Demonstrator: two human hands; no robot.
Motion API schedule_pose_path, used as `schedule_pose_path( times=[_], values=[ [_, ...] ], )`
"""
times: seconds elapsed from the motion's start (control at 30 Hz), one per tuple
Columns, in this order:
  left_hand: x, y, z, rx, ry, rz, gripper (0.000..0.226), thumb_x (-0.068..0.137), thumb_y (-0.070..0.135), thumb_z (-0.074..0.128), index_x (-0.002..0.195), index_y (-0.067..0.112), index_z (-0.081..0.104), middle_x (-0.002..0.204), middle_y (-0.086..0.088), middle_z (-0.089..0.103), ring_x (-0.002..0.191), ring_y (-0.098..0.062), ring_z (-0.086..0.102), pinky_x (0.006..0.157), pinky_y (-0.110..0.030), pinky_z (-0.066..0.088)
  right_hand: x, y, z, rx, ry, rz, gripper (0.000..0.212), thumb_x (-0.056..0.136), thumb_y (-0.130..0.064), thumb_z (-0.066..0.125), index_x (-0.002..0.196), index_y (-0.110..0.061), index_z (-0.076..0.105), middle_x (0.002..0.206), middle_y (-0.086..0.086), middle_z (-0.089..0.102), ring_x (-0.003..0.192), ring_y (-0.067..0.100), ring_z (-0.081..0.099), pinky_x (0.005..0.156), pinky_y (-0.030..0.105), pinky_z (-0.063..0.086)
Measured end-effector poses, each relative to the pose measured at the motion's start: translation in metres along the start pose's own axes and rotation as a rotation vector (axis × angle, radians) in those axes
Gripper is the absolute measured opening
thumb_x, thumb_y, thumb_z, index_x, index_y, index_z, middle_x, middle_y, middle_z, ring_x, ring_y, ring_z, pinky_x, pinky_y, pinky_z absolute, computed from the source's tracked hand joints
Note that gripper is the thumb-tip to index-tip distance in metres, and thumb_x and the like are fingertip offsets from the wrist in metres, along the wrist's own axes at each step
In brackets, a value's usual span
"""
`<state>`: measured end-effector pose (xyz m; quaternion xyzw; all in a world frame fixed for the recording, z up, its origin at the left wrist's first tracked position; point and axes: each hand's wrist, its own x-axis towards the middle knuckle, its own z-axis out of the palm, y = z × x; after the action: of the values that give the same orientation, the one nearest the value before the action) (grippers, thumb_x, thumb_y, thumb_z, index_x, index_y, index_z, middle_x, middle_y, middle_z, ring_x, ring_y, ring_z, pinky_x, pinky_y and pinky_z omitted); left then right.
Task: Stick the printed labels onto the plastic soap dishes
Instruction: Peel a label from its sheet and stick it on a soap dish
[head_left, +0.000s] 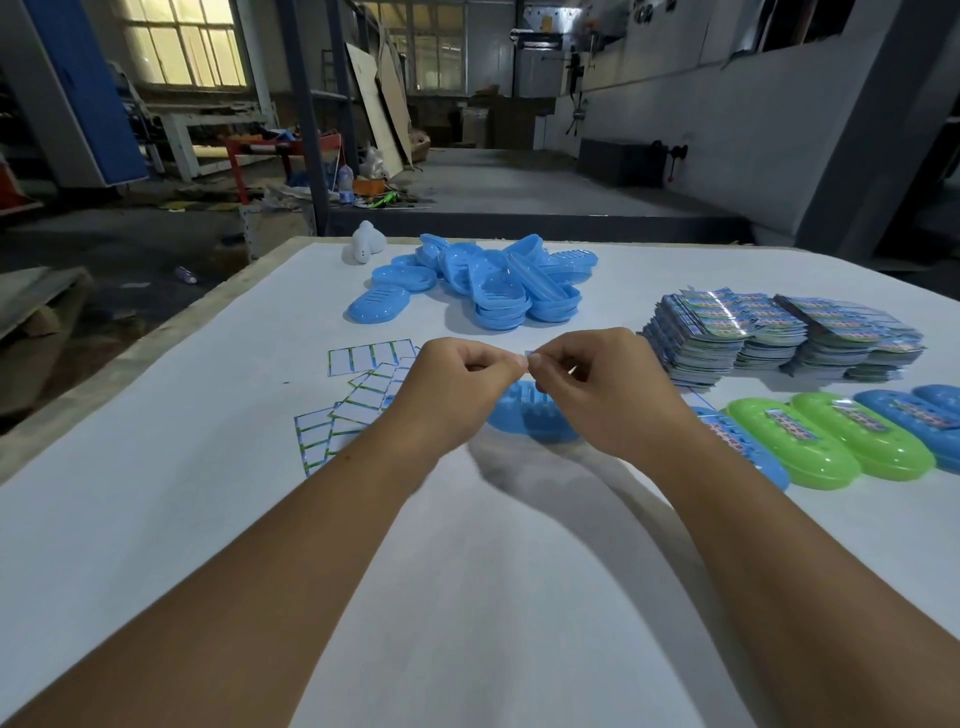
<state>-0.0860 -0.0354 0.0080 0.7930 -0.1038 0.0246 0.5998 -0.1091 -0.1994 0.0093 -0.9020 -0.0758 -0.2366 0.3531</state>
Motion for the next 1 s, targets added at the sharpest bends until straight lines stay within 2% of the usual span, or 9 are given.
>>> schedule_pose_path(
  times=[0.07, 0.17, 0.27, 0.33, 0.5, 0.67, 0.77, 0.87, 1.0],
  values=[
    [0.0, 0.001, -0.002, -0.008, 0.019, -0.007, 0.013, 0.087, 0.037, 0.073, 0.088, 0.026, 0.08, 0.085, 0.017, 0.076, 0.084, 0.005, 0.067, 0.076, -0.018, 0.046, 0.001, -0.001, 0.001, -0.003, -0.013, -0.001, 0.019, 0.095, -0.034, 0.064, 0.079, -0.031, 0.075, 0.072, -0.018, 0.071, 0.057, -0.001, 0.059, 0.054, 0.015, 0.039],
    [0.0, 0.002, -0.001, -0.015, 0.045, -0.014, 0.014, 0.084, 0.041, 0.076, 0.083, 0.028, 0.08, 0.081, 0.015, 0.075, 0.08, 0.004, 0.066, 0.071, -0.02, 0.045, 0.004, 0.002, 0.001, -0.036, 0.052, 0.074, 0.018, 0.092, -0.035, 0.067, 0.079, -0.029, 0.077, 0.067, -0.017, 0.068, 0.059, 0.0, 0.059, 0.057, 0.023, 0.04],
    [0.001, 0.003, -0.001, -0.008, 0.057, -0.027, 0.014, 0.084, 0.042, 0.076, 0.08, 0.028, 0.079, 0.079, 0.013, 0.074, 0.067, 0.005, 0.062, 0.066, -0.02, 0.046, 0.006, 0.005, -0.004, -0.046, 0.103, 0.182, 0.02, 0.088, -0.033, 0.07, 0.074, -0.022, 0.079, 0.062, -0.006, 0.07, 0.057, 0.014, 0.059, 0.056, 0.03, 0.045],
    [0.001, 0.003, -0.002, -0.016, 0.055, -0.034, 0.014, 0.084, 0.042, 0.076, 0.079, 0.029, 0.079, 0.082, 0.01, 0.075, 0.07, 0.001, 0.063, 0.069, -0.022, 0.048, 0.008, 0.006, -0.006, -0.035, 0.104, 0.218, 0.023, 0.086, -0.032, 0.07, 0.071, -0.018, 0.077, 0.062, -0.001, 0.071, 0.06, 0.023, 0.061, 0.06, 0.033, 0.05],
    [0.002, 0.004, -0.002, -0.018, 0.053, -0.053, 0.015, 0.083, 0.042, 0.076, 0.075, 0.03, 0.078, 0.079, 0.013, 0.074, 0.077, -0.003, 0.063, 0.069, -0.022, 0.046, 0.007, 0.004, -0.008, 0.07, 0.065, 0.277, 0.027, 0.081, -0.031, 0.065, 0.058, -0.017, 0.069, 0.048, -0.003, 0.058, 0.043, 0.008, 0.039, 0.044, 0.019, 0.034],
    [0.003, 0.002, -0.002, -0.014, 0.045, -0.062, 0.018, 0.083, 0.044, 0.076, 0.078, 0.027, 0.08, 0.085, 0.006, 0.076, 0.082, -0.011, 0.068, 0.075, -0.029, 0.051, 0.006, 0.002, -0.01, 0.141, 0.027, 0.329, 0.03, 0.074, -0.033, 0.061, 0.066, -0.006, 0.068, 0.064, 0.019, 0.062, 0.049, 0.014, 0.039, 0.052, 0.027, 0.035],
    [0.005, -0.002, -0.001, -0.017, 0.024, -0.053, 0.022, 0.081, 0.046, 0.078, 0.082, 0.024, 0.08, 0.082, 0.01, 0.076, 0.072, 0.002, 0.065, 0.067, -0.018, 0.045, 0.007, 0.002, -0.012, 0.17, 0.015, 0.363, 0.03, 0.075, -0.039, 0.069, 0.065, -0.011, 0.072, 0.052, 0.006, 0.057, 0.047, 0.012, 0.043, 0.052, 0.027, 0.038],
    [0.007, -0.007, 0.002, -0.016, 0.023, -0.041, 0.021, 0.081, 0.04, 0.079, 0.078, 0.02, 0.079, 0.078, 0.005, 0.076, 0.061, 0.004, 0.063, 0.056, -0.01, 0.046, 0.008, 0.005, -0.013, 0.142, -0.004, 0.382, 0.035, 0.076, -0.038, 0.078, 0.064, -0.005, 0.072, 0.056, 0.012, 0.058, 0.045, 0.009, 0.041, 0.05, 0.025, 0.036],
    [0.012, -0.013, 0.006, 0.1, 0.065, -0.001, 0.014, 0.083, 0.031, 0.078, 0.073, 0.02, 0.076, 0.065, 0.009, 0.072, 0.056, 0.0, 0.06, 0.052, -0.013, 0.046, 0.008, 0.011, -0.013, 0.041, -0.044, 0.404, 0.038, 0.079, -0.036, 0.08, 0.062, -0.003, 0.071, 0.042, -0.004, 0.045, 0.036, 0.009, 0.032, 0.039, 0.019, 0.028]
  ],
)
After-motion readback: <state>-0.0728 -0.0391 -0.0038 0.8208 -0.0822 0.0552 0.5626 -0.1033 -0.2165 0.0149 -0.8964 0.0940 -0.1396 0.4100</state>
